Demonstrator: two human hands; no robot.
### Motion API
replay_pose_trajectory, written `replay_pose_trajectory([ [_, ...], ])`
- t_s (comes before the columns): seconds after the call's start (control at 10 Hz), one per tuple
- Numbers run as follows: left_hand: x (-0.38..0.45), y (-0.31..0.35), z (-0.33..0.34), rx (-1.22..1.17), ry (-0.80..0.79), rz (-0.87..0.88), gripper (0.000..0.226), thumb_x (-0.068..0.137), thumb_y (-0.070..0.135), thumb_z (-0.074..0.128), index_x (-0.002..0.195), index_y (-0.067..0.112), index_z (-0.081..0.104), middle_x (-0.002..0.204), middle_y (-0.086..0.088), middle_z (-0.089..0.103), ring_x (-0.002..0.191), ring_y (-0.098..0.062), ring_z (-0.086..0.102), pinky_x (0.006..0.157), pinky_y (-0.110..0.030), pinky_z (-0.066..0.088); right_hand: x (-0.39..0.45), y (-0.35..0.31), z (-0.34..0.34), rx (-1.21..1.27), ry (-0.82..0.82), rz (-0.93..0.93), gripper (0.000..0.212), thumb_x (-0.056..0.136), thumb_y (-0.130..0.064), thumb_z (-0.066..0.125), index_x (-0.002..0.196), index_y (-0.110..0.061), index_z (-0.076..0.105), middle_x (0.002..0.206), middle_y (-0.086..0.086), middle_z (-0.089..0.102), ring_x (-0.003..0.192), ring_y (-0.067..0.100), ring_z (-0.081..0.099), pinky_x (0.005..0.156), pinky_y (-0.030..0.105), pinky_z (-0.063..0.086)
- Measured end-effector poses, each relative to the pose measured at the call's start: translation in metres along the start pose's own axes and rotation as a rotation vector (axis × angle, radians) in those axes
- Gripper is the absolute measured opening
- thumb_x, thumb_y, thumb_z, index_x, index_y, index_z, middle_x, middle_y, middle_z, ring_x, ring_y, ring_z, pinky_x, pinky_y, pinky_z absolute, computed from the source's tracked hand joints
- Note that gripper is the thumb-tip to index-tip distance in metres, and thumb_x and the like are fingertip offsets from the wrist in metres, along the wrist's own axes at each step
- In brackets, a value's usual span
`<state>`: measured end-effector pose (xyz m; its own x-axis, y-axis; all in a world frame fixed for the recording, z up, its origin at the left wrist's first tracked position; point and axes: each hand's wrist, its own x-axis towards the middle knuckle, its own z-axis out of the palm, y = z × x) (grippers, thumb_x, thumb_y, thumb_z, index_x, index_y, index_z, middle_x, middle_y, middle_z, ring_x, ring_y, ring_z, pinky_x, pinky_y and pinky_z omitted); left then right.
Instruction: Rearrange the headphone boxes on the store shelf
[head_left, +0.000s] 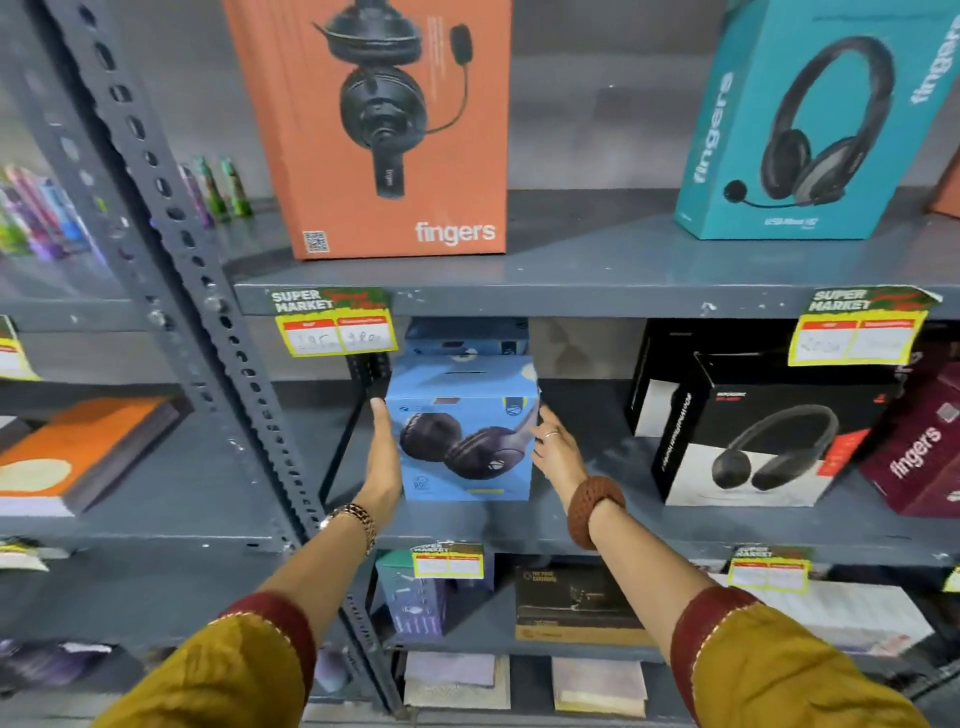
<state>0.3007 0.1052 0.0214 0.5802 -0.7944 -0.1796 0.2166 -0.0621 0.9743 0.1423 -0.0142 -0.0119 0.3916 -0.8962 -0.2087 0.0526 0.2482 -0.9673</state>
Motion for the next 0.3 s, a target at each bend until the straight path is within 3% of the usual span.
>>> replay_pose_trajectory([
  [0.1, -0.007, 0.003, -0.006, 0.06, -0.004, 0.05, 0.062, 0.087, 0.067, 0.016, 0.126, 0.037, 0.053, 0.138, 0.0, 0.052, 0.112, -0.01, 0.063, 0.092, -0.026, 0.051, -0.006, -0.003, 0.0, -0.061, -0.001, 0.001, 0.05, 0.094, -0.016, 0.038, 0.143, -0.023, 0.033, 0.154, 0.001, 0.032, 0.14, 0.023, 0.031, 0.119, 0.041, 0.022],
  [0.2, -0.014, -0.002, -0.014, 0.282, 0.088, 0.265, 0.07, 0.086, 0.067, 0.019, 0.145, 0.033, 0.03, 0.156, 0.008, 0.026, 0.144, -0.008, 0.025, 0.118, -0.035, 0.024, -0.025, -0.006, -0.002, -0.198, 0.053, -0.112, 0.048, 0.095, -0.017, 0.04, 0.142, -0.021, 0.034, 0.151, 0.0, 0.036, 0.14, 0.021, 0.033, 0.118, 0.038, 0.025],
  [0.3, -0.033, -0.001, -0.028, 0.655, 0.122, 0.719, 0.058, 0.093, 0.055, 0.029, 0.145, 0.027, 0.028, 0.152, 0.017, 0.023, 0.145, 0.003, 0.004, 0.117, -0.032, 0.016, -0.071, -0.019, -0.016, -0.351, 0.125, -0.496, 0.044, 0.094, -0.009, 0.043, 0.137, -0.018, 0.044, 0.145, -0.004, 0.043, 0.137, 0.015, 0.038, 0.115, 0.027, 0.029],
])
